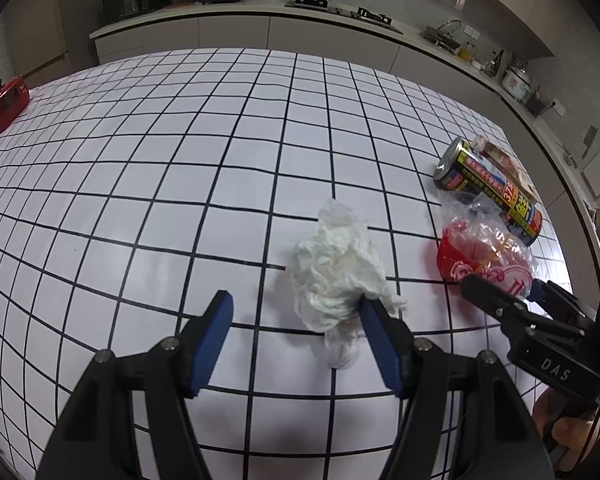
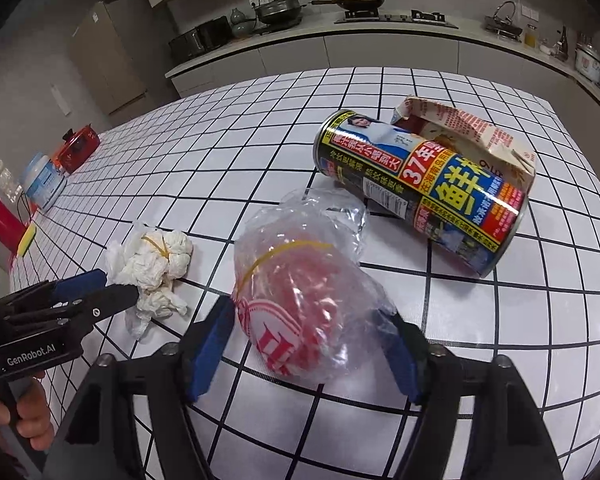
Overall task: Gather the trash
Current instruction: 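Grasp the white tissues with the left gripper while the right grasps the clear plastic bag, then carry the tissues and plastic bag over the bucket and release both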
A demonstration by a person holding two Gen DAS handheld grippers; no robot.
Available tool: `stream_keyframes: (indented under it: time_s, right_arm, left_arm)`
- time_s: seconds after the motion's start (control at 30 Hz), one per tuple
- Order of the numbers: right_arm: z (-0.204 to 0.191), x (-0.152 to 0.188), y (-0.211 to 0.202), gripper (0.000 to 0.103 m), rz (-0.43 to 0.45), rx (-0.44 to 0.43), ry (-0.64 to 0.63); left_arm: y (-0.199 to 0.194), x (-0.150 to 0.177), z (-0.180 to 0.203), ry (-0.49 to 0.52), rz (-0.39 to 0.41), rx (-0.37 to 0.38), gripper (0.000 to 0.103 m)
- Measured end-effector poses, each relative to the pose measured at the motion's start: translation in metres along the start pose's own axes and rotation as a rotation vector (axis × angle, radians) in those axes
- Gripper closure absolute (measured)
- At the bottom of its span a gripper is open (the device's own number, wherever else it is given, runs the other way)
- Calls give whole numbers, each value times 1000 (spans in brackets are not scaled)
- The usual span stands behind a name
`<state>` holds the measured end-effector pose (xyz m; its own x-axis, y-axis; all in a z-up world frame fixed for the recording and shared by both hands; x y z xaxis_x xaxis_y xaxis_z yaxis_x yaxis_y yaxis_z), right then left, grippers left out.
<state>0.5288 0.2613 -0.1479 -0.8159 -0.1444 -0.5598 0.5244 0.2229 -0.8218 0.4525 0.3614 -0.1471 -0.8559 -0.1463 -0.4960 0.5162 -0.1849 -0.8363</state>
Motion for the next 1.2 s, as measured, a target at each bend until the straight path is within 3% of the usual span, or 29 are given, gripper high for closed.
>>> stream_keyframes:
  time_s: [0.43,0.53,0.77,1.0,1.2]
  right_arm:
    - [27,11,-24,38,38,61,62]
    - [32,15,-30,38,44,77,71]
    - [42,21,-38,38,51,91,96]
    - [52,27,-50,38,73,99,92]
    - [76,38,-67,38,92,101,100]
  left_arm:
    - [17,-3,27,65,-12,22,40]
    - [18,-3,25,57,-6,13,55]
    - [14,-6,23,47,22,19,73]
    - [-7,-7,36,61,90,24,76]
    - [-18,-5,73,83,125,41,76]
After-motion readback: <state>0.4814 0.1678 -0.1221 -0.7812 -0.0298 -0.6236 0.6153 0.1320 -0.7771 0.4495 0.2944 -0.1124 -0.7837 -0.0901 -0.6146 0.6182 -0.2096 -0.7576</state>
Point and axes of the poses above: each gripper's, at about its wrist camera, not at the fingertips, and y roughly the way its jaws point, z to its right, x to its underside, the point moved 9 cm from there along y, roughly the way its jaws point, and after that the axes turned 6 degrees about x, right-handed, at the moved point
